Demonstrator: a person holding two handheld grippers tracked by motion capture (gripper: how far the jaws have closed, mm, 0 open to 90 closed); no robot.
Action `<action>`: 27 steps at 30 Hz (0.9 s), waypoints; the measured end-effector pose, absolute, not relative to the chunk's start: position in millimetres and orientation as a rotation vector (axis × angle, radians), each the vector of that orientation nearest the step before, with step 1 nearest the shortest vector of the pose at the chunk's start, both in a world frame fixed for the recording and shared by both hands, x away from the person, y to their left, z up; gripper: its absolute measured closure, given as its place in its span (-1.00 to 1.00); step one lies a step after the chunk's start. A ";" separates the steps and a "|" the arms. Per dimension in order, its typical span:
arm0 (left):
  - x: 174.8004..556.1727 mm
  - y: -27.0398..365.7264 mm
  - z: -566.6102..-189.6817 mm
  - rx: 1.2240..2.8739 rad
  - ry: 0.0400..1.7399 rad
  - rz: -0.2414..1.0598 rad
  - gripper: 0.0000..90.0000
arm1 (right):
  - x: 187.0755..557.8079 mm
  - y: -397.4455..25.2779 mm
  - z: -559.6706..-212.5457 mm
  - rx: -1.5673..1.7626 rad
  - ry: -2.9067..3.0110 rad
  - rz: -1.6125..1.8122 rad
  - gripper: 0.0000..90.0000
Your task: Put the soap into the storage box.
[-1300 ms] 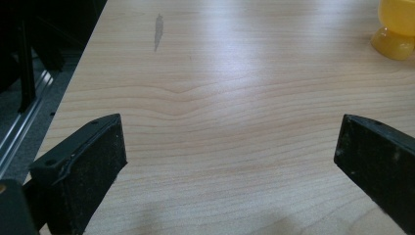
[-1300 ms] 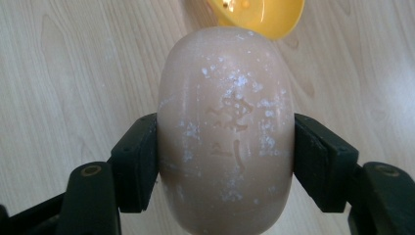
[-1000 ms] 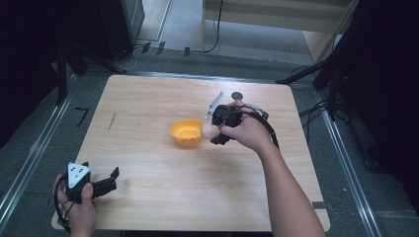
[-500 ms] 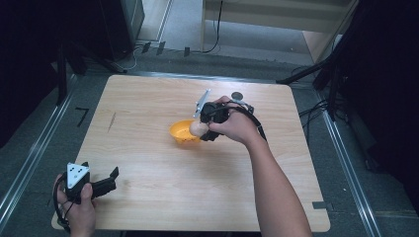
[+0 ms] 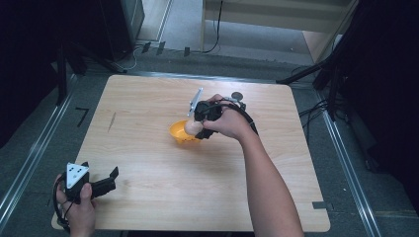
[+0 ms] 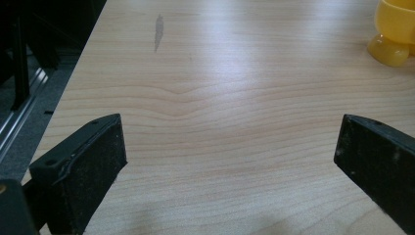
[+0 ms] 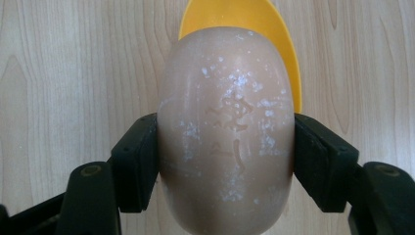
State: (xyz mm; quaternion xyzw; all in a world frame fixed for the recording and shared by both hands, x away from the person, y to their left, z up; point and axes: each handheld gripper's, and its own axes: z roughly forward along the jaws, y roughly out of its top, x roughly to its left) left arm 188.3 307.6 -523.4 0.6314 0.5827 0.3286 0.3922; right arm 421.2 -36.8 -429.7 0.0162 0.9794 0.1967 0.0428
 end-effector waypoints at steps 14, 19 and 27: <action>187.6 308.1 -523.3 1.600 1.476 0.830 -1.00 | 434.2 -12.4 -433.5 -0.018 3.036 0.596 -0.26; 187.8 308.3 -523.3 1.600 1.476 0.829 -1.00 | 437.9 -9.5 -437.3 -0.020 3.053 0.603 -0.26; 187.4 308.9 -523.2 1.599 1.476 0.825 -1.00 | 441.6 -1.5 -437.9 -0.045 3.063 0.580 -0.26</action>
